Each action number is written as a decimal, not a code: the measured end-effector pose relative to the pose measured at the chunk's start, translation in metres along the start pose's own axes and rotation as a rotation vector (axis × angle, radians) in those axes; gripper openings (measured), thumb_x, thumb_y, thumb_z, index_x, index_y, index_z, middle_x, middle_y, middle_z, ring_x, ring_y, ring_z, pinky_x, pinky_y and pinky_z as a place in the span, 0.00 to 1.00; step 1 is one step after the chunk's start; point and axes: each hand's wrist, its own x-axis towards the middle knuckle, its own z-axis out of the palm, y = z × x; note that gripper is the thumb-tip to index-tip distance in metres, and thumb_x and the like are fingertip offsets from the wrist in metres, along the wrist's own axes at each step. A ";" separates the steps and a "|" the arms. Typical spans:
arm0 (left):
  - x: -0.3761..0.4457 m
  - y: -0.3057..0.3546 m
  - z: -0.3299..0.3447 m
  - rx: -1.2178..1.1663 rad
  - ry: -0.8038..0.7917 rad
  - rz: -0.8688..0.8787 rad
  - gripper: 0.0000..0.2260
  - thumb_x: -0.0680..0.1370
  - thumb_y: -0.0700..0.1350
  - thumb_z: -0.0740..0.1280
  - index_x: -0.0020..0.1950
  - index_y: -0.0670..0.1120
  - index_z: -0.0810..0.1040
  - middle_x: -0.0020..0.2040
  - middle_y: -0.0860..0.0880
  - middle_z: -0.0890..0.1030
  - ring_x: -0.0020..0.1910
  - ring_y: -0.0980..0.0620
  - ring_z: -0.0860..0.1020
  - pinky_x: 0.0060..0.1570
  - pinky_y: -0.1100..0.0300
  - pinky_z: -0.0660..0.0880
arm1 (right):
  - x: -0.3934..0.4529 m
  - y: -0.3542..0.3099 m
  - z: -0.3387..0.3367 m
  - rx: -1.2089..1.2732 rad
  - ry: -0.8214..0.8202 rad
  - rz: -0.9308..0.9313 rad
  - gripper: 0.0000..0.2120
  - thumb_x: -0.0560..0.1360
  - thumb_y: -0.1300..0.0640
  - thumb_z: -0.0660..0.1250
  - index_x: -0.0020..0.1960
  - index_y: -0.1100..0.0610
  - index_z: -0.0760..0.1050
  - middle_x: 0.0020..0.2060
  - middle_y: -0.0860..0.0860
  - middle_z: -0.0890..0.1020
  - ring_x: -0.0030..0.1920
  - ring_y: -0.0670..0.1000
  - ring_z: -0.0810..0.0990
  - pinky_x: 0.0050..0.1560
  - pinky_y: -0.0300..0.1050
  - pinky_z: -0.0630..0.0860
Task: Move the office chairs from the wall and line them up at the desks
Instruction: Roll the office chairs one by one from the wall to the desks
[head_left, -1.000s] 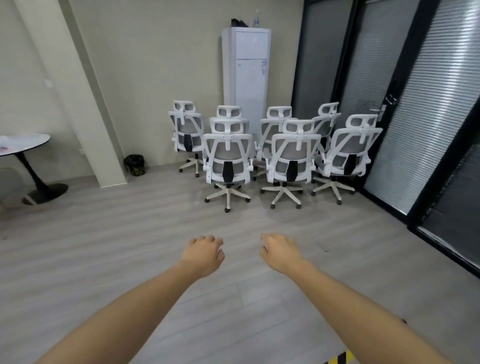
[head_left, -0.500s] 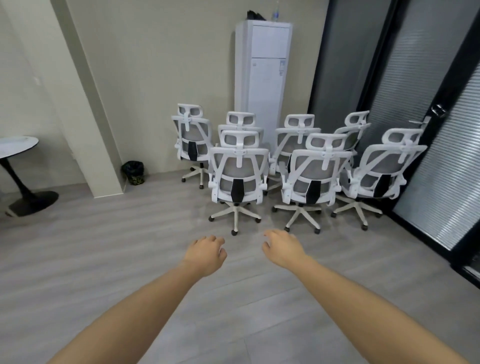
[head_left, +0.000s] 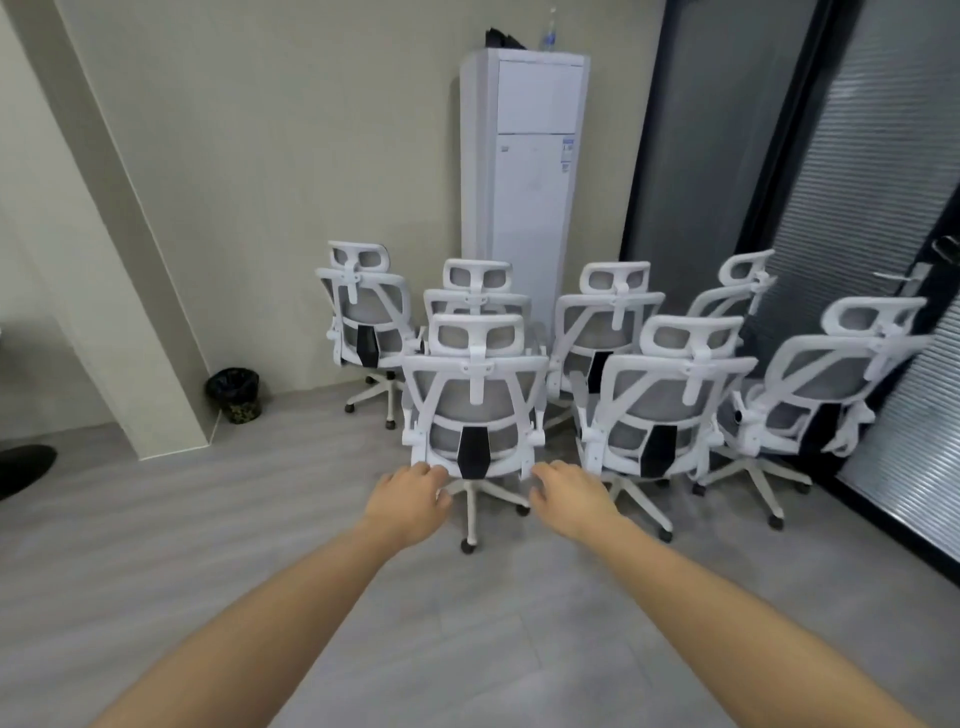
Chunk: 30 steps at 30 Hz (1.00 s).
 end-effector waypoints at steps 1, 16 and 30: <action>0.029 -0.003 -0.003 -0.001 -0.002 -0.010 0.18 0.81 0.51 0.56 0.70 0.50 0.71 0.66 0.47 0.75 0.64 0.42 0.73 0.62 0.50 0.69 | 0.029 0.007 -0.002 0.002 -0.002 -0.004 0.19 0.80 0.50 0.56 0.68 0.53 0.71 0.61 0.54 0.78 0.60 0.59 0.77 0.59 0.55 0.74; 0.380 -0.054 -0.051 0.089 0.029 -0.031 0.18 0.81 0.52 0.53 0.67 0.49 0.72 0.63 0.47 0.75 0.63 0.43 0.72 0.61 0.47 0.70 | 0.389 0.062 -0.041 -0.068 0.017 -0.150 0.18 0.81 0.50 0.56 0.68 0.54 0.71 0.61 0.54 0.78 0.59 0.59 0.77 0.58 0.54 0.74; 0.655 -0.109 -0.036 0.117 -0.033 0.004 0.19 0.81 0.55 0.52 0.69 0.51 0.70 0.65 0.49 0.75 0.63 0.45 0.72 0.62 0.48 0.68 | 0.642 0.099 -0.042 -0.017 -0.034 -0.100 0.16 0.82 0.51 0.56 0.67 0.54 0.72 0.61 0.55 0.78 0.60 0.59 0.76 0.57 0.52 0.71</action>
